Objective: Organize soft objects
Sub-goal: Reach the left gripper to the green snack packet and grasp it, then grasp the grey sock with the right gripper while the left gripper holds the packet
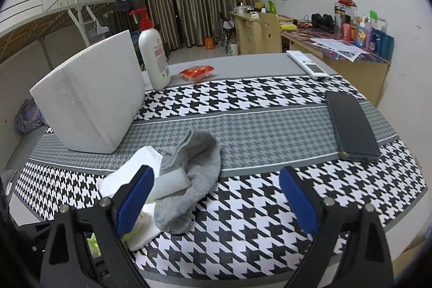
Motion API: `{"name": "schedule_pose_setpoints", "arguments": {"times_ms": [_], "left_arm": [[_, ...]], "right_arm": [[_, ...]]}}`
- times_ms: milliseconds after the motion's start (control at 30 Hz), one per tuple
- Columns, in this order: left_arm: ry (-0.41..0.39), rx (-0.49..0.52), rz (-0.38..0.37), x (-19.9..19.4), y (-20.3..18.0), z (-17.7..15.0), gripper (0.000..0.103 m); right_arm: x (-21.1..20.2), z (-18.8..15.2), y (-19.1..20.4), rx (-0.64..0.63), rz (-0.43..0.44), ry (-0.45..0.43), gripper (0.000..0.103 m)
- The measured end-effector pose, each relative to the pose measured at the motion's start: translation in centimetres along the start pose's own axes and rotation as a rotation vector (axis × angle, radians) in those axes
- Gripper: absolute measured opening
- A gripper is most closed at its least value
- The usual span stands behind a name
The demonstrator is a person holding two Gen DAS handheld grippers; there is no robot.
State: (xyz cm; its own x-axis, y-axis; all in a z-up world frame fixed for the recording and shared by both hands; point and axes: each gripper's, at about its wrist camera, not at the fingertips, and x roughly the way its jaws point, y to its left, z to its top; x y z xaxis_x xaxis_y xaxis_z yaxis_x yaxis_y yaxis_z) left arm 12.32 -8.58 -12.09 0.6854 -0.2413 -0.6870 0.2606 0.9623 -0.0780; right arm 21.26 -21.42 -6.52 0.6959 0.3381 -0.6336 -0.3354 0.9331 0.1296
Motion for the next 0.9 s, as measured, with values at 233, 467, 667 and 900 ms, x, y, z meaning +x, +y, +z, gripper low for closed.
{"name": "schedule_pose_setpoints", "arguments": {"times_ms": [233, 467, 667, 900], "left_arm": [[-0.035, 0.013, -0.012, -1.4, 0.4, 0.1, 0.031], [-0.059, 0.005, -0.002, -2.4, 1.2, 0.7, 0.031], [-0.082, -0.016, 0.007, -3.2, 2.2, 1.1, 0.031], [-0.091, -0.034, 0.012, -3.2, 3.1, 1.4, 0.031]], "right_arm": [[1.3, 0.8, 0.9, -0.023, 0.007, 0.017, 0.096], [2.8, 1.5, 1.2, -0.029, 0.039, 0.05, 0.086], [4.1, 2.0, 1.8, -0.051, 0.052, 0.079, 0.085], [5.9, 2.1, 1.8, -0.053, 0.058, 0.136, 0.069]]}}
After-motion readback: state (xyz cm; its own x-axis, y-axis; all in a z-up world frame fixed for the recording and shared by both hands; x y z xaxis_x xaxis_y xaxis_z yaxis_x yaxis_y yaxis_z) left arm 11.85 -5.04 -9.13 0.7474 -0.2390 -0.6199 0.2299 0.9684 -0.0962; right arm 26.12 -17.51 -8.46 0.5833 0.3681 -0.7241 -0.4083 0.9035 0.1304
